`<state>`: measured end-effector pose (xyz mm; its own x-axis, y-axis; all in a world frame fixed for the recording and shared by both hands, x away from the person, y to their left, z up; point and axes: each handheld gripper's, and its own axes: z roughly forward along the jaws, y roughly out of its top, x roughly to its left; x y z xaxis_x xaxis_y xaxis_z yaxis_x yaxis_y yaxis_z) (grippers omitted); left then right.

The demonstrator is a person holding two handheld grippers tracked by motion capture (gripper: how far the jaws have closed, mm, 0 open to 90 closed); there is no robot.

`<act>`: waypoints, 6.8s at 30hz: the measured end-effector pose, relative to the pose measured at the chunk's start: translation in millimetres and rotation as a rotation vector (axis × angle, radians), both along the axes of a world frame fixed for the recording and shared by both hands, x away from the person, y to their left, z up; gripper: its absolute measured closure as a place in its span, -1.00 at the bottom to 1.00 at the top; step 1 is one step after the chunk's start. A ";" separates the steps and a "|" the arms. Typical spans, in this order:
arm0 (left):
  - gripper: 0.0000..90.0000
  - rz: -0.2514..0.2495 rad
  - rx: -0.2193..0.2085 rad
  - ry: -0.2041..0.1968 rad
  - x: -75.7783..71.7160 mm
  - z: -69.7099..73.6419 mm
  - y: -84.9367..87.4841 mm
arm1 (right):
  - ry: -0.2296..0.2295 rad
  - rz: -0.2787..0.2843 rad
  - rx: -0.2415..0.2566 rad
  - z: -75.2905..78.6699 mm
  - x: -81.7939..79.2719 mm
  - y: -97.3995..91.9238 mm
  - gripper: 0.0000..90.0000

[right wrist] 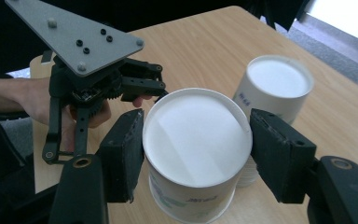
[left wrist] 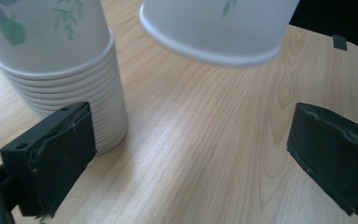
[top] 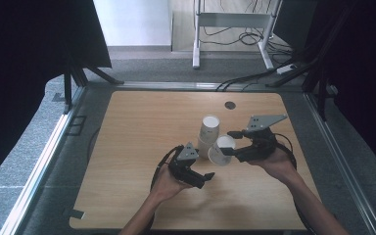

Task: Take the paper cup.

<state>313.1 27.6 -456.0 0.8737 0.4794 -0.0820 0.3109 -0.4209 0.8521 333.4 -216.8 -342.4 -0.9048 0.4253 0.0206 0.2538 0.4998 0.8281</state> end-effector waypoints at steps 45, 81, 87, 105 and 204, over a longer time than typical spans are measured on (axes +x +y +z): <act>-0.39 -0.060 -0.008 0.001 -6.4 -25.6 -7.6 | 0.066 0.077 0.011 -40.4 -10.4 22.6 -0.18; -0.31 -0.179 0.497 -0.055 -5.0 17.5 -12.8 | 0.036 0.132 -0.136 -51.1 -17.7 16.3 -0.70; -0.31 -0.214 0.573 -0.070 -6.6 22.4 -18.2 | 0.039 0.156 -0.183 -55.9 -18.4 16.8 -0.70; -0.30 -0.280 0.698 -0.107 -13.6 24.2 -37.8 | 0.020 0.228 -0.312 -70.9 -21.5 31.1 -0.63; -0.23 -0.388 0.001 -0.090 -22.7 21.9 18.1 | 0.051 0.343 -0.008 -77.8 -30.4 -1.3 -0.34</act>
